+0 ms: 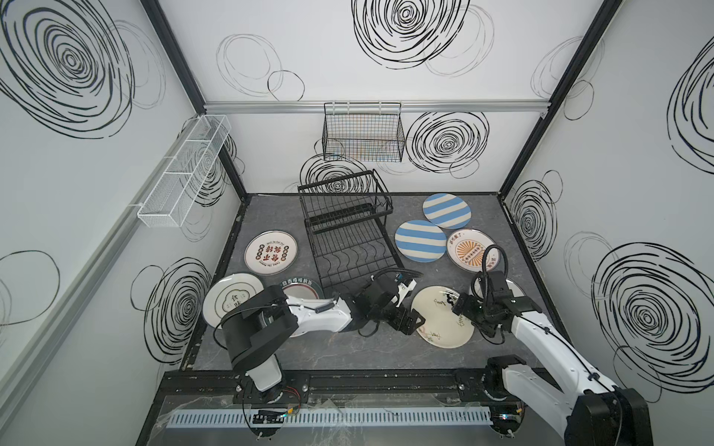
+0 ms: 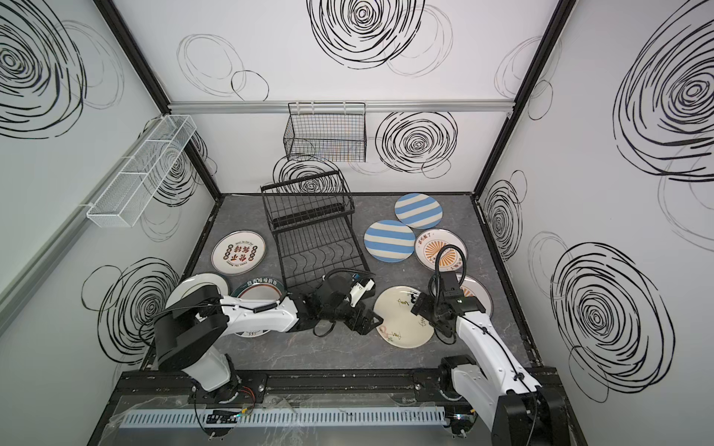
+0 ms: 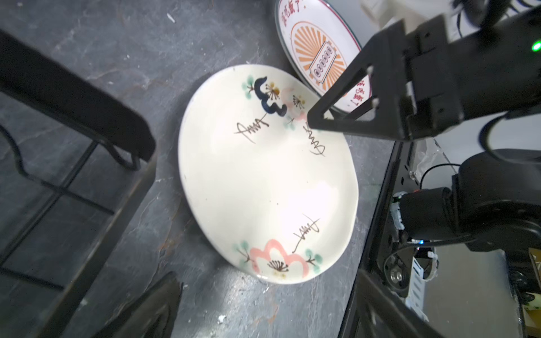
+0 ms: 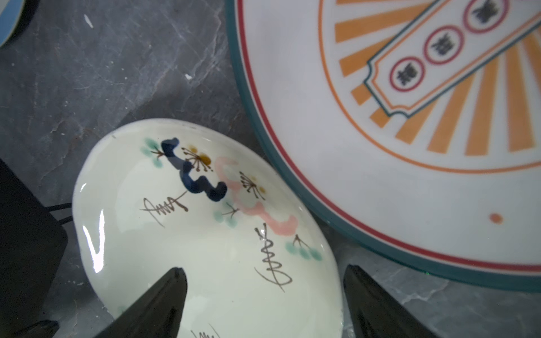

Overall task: Load plates into a dish rack
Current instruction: Move the plate to the bottom-right of the table, then pick up the plate from the bottom-right of the table.

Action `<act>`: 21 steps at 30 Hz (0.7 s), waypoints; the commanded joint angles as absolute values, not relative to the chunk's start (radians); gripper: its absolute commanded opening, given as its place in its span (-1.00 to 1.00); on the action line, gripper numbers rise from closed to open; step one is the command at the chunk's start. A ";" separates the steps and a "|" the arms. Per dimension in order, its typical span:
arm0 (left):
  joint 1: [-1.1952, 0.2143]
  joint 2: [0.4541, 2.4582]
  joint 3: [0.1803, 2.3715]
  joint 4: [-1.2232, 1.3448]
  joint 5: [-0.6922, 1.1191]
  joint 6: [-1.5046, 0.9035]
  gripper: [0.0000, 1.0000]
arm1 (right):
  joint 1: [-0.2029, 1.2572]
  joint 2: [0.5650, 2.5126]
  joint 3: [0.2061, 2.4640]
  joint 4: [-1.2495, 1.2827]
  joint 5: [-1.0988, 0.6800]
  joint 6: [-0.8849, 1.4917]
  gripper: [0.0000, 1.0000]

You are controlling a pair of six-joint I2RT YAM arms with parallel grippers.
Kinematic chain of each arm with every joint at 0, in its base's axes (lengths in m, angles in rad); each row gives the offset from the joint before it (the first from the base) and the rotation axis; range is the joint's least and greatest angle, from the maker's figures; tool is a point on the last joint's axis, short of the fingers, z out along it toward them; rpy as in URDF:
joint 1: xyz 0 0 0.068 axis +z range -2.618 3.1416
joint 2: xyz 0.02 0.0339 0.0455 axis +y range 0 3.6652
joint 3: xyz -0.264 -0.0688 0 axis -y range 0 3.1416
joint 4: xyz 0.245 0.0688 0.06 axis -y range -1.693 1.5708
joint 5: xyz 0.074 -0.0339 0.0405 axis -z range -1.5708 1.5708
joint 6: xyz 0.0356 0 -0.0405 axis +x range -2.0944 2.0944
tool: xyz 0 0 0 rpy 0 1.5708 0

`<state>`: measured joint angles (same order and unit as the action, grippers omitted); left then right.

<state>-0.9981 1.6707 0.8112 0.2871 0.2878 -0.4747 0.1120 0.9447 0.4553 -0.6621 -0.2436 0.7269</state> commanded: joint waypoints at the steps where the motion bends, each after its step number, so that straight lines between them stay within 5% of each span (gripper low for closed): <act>1: -0.992 1.701 0.850 0.305 0.301 -0.448 0.92 | 0.092 0.952 0.411 -0.620 -0.266 0.755 0.76; 21: -1.035 1.887 0.972 0.256 0.313 -0.433 0.92 | -0.089 0.748 0.240 -0.513 -0.505 0.680 0.41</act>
